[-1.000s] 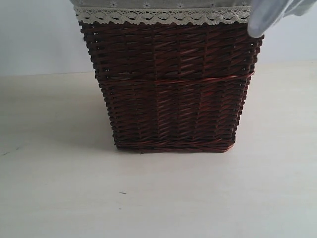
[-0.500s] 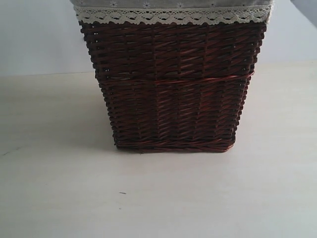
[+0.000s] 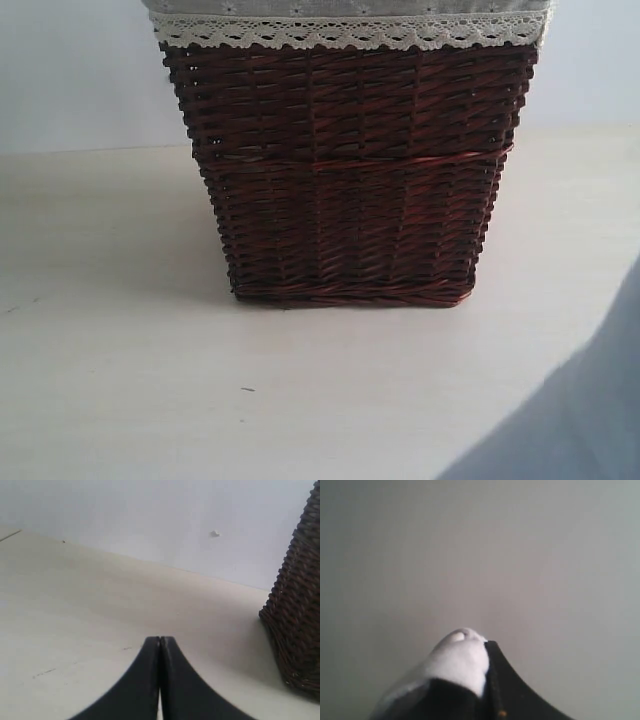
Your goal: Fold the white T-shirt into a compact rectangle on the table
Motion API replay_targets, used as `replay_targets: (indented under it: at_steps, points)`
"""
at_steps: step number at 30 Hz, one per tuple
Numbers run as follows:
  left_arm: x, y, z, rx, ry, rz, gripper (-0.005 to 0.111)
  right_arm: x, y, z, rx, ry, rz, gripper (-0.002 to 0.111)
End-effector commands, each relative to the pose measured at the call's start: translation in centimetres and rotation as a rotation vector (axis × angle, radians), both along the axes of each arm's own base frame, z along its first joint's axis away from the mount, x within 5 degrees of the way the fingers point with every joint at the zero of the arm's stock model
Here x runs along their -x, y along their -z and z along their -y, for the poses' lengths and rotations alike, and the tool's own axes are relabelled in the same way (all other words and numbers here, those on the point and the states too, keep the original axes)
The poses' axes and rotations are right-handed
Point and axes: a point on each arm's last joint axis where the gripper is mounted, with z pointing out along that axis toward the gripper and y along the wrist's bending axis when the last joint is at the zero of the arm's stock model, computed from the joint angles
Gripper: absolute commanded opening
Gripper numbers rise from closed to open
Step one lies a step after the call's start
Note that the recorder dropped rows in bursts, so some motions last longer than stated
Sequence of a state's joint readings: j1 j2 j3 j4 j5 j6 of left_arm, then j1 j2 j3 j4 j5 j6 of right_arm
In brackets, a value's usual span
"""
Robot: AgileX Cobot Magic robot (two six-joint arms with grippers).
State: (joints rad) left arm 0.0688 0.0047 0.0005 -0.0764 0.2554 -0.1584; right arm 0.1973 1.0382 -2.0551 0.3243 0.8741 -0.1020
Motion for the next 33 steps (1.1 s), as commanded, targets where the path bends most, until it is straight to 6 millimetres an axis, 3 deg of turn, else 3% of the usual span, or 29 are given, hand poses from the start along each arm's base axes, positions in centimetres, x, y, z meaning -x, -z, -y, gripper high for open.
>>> replay_targets:
  at_steps: [1, 5, 11, 28, 31, 33]
  points:
    - [0.0, -0.1, 0.0, 0.01, -0.003, 0.009, 0.0, -5.6, 5.1, -1.5, 0.153, -0.032, -0.315, 0.0]
    - [0.0, -0.1, 0.0, 0.01, -0.003, 0.009, 0.0, -8.9, 11.8, -3.2, 0.3, -0.189, -0.592, 0.0]
    - [0.0, -0.1, 0.0, 0.01, -0.003, 0.009, 0.0, -11.6, 20.0, -3.8, 0.356, -0.229, -0.867, 0.0]
    - [0.0, -0.1, 0.0, -0.006, -0.004, 0.01, 0.0, -10.7, 19.5, -3.8, 0.365, -0.237, -0.778, 0.0]
    - [-0.1, -0.9, -0.1, 0.014, -0.01, 0.101, 0.0, -10.7, 19.4, -3.8, 0.366, -0.242, -0.761, 0.0]
    - [-0.1, -2.1, -0.1, 0.247, -0.031, 0.247, 0.0, -10.8, 19.3, -3.8, 0.365, -0.24, -0.758, 0.0]
